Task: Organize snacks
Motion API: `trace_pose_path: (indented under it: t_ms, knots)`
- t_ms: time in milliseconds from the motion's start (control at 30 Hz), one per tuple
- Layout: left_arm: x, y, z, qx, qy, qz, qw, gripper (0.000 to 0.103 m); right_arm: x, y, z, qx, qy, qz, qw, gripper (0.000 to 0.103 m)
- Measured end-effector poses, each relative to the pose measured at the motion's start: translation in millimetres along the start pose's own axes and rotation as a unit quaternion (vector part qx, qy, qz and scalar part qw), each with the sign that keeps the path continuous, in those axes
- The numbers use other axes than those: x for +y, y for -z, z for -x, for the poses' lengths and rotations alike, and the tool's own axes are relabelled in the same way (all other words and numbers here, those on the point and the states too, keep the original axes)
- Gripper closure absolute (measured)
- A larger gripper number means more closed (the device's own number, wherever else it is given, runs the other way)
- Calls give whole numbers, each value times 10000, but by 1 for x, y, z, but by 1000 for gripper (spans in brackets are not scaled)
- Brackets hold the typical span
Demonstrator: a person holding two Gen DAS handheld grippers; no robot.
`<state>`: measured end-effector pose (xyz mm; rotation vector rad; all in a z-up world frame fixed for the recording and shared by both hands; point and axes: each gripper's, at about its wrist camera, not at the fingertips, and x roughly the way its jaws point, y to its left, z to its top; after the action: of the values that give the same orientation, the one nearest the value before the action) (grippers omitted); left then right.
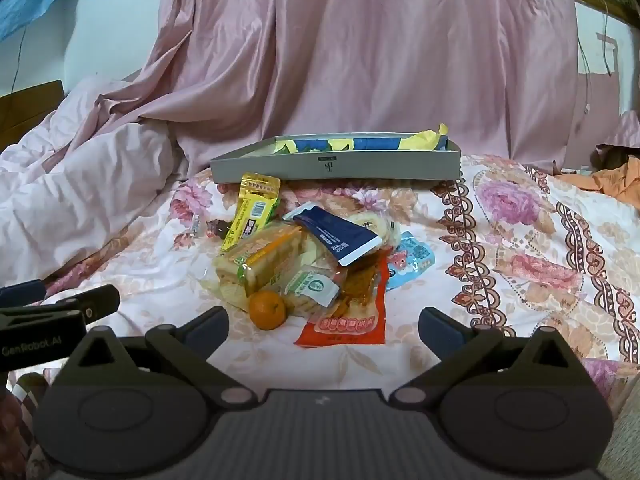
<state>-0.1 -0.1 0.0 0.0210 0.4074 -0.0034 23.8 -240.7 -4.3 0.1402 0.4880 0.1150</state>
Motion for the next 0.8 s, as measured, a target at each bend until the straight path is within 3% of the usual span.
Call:
trace_pose_path:
  t_ms: [800]
  knots:
    - [-1,2,1,11,23,-44,10000,1,-2,-1,0,29,-16,-46,10000,0]
